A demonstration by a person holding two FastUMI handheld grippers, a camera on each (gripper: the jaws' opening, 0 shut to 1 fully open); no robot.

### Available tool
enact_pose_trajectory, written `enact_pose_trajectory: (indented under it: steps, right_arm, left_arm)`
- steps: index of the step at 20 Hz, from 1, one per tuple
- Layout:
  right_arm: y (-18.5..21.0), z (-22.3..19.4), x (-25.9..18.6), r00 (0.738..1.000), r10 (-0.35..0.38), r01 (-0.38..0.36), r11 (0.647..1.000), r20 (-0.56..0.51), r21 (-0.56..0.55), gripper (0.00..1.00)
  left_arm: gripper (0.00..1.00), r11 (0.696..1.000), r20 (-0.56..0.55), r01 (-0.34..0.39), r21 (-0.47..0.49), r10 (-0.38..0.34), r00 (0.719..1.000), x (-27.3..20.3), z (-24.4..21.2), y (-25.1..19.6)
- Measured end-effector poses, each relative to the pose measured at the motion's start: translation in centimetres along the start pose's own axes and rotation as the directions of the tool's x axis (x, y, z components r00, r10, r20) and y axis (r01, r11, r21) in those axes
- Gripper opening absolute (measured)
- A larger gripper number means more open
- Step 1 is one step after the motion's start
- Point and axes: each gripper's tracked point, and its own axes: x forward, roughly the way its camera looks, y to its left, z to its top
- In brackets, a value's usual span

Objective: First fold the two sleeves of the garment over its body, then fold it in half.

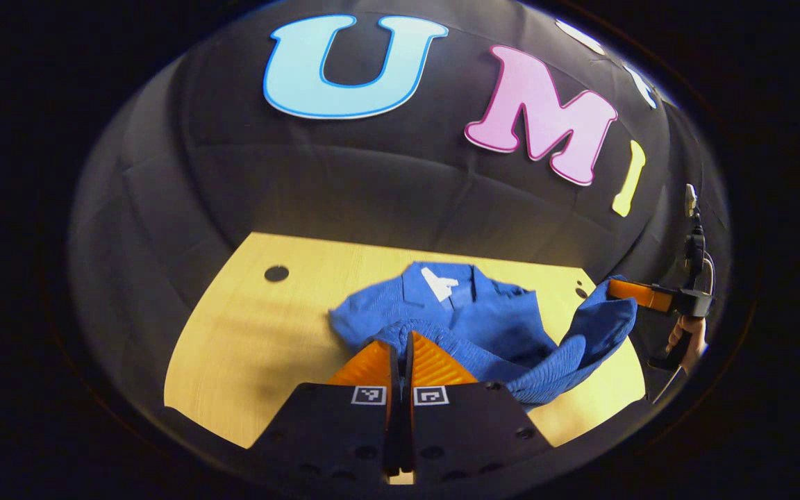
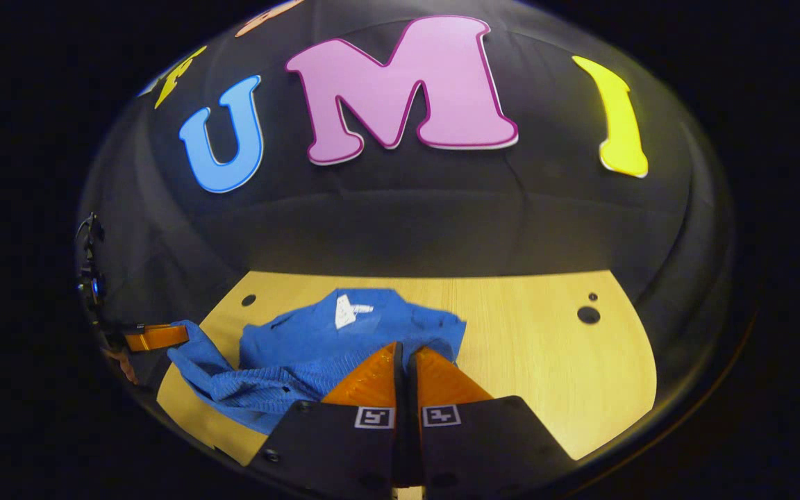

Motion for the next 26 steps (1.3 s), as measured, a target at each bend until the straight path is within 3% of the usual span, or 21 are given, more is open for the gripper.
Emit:
enact_pose_trajectory:
  steps: [4, 8, 9, 12, 15, 16, 20, 23, 26]
  right_arm:
    - [-2.1, 3.1, 7.5, 0.998, -0.014, 0.016, 1.0, 0.056, -0.025, 0.01]
    - [-4.3, 2.8, 14.7, 0.99, -0.075, 0.08, 0.996, 0.123, -0.033, 0.0]
    - [-4.7, 1.7, 15.9, 0.99, -0.094, 0.096, 0.995, 0.101, -0.016, 0.21]
    - [-4.8, -1.1, 17.0, 0.993, -0.115, 0.117, 0.992, 0.035, -0.054, 0.99]
    - [-4.4, -0.3, 15.5, 0.99, -0.114, 0.122, 0.988, 0.085, -0.099, 0.94]
    - [-3.6, -0.2, 13.6, 0.989, -0.113, 0.123, 0.987, 0.099, -0.104, 0.98]
    - [-1.1, 0.7, 6.7, 0.978, -0.127, 0.144, 0.985, 0.168, -0.096, 0.98]
    - [1.4, 1.3, 0.4, 0.971, -0.123, 0.147, 0.983, 0.206, -0.106, 0.98]
    - [4.5, 2.4, -6.4, 0.959, -0.103, 0.134, 0.985, 0.264, -0.104, 0.97]
  left_arm:
    - [0.0, 0.999, 0.132, -0.048, 0.011, 0.046, 0.99, 9.0, 4.2, 2.9]
    - [0.0, 0.991, 0.16, -0.115, 0.068, 0.103, 0.982, 16.4, 3.4, 5.4]
    - [0.1, 0.992, 0.132, -0.106, 0.073, 0.096, 0.987, 17.9, 2.4, 5.5]
    - [0.83, 0.978, 0.018, -0.186, 0.092, 0.185, 0.983, 18.3, -0.5, 6.5]
    - [0.83, 0.974, 0.052, -0.215, 0.076, 0.212, 0.976, 16.4, -0.2, 6.5]
    - [0.83, 0.977, 0.068, -0.207, 0.048, 0.203, 0.977, 15.4, 0.2, 6.1]
    - [0.83, 0.981, 0.16, -0.186, -0.052, 0.192, 0.968, 7.8, 1.2, 4.0]
    - [0.83, 0.984, 0.244, -0.179, -0.027, 0.18, 0.953, 0.3, 1.9, 2.2]
    - [0.83, 0.989, 0.338, -0.134, 0.056, 0.108, 0.935, -7.3, 2.0, -1.4]
